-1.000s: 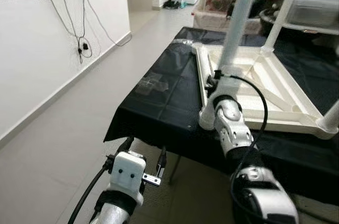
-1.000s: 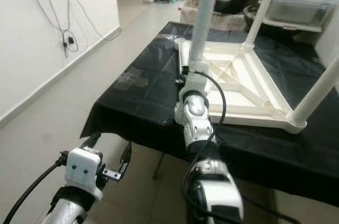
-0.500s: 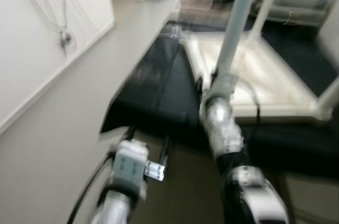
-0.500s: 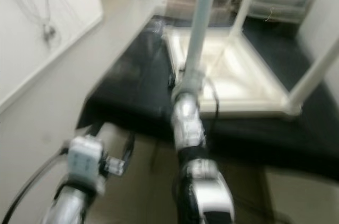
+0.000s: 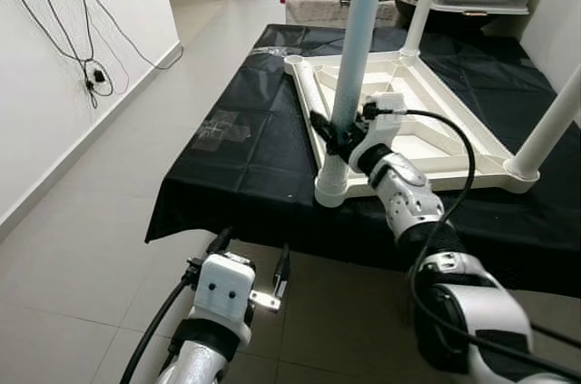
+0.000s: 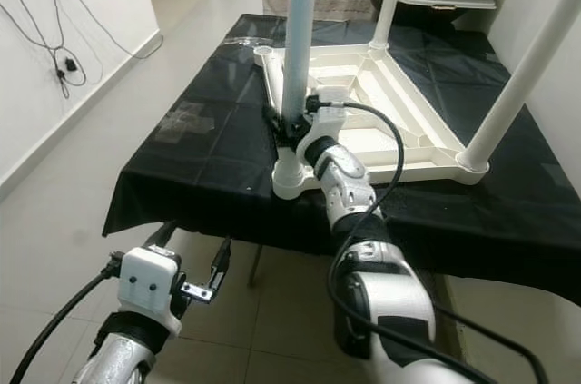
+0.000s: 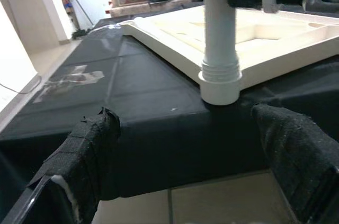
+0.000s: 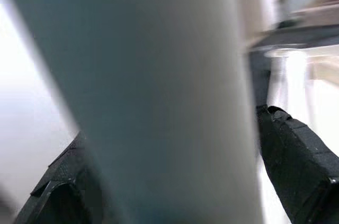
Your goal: Building children table
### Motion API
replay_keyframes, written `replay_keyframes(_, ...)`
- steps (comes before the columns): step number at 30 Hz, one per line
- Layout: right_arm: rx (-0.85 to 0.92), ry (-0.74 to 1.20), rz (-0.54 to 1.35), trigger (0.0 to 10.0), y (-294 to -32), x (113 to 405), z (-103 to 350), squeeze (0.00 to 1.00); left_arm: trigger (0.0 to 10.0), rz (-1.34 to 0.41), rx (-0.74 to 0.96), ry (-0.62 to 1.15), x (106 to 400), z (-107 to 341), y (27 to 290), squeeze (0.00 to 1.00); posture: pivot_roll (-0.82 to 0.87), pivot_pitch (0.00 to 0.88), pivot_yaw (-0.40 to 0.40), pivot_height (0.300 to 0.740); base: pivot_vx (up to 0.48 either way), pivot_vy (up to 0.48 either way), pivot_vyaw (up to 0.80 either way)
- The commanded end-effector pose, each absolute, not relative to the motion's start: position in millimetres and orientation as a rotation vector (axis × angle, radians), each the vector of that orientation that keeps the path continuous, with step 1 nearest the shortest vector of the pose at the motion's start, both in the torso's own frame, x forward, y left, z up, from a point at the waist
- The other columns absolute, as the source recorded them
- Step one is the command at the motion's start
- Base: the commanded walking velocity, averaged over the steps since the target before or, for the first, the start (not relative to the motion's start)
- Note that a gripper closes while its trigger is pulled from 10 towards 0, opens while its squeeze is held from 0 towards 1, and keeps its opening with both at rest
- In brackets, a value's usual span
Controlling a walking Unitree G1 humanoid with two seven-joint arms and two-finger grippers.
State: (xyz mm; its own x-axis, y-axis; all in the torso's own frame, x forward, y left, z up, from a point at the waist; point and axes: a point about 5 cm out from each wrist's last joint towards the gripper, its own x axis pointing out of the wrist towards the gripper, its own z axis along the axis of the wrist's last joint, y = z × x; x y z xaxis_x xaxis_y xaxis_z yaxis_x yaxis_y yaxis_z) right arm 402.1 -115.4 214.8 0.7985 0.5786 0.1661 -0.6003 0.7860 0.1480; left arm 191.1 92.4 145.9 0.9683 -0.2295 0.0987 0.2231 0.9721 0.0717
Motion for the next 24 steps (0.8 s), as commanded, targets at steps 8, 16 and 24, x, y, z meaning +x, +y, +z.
replay_keyframes(8,0.122,0.007,1.144,10.0,-73,389,215,0.0,10.0,-0.223,0.056,-0.091,184,146,92,0.0,0.15,0.092,-0.027,0.74,0.0,0.0,0.0)
replay_keyframes(16,0.091,0.006,1.322,10.0,-59,381,218,0.0,10.0,-0.223,0.054,-0.093,181,149,91,0.0,0.16,0.099,-0.035,0.74,0.0,0.0,0.0)
replay_keyframes(24,0.082,-0.031,1.299,0.0,-51,382,220,0.0,10.0,-0.219,0.055,-0.092,179,149,92,0.0,0.16,0.094,-0.031,0.74,0.0,0.0,0.0)
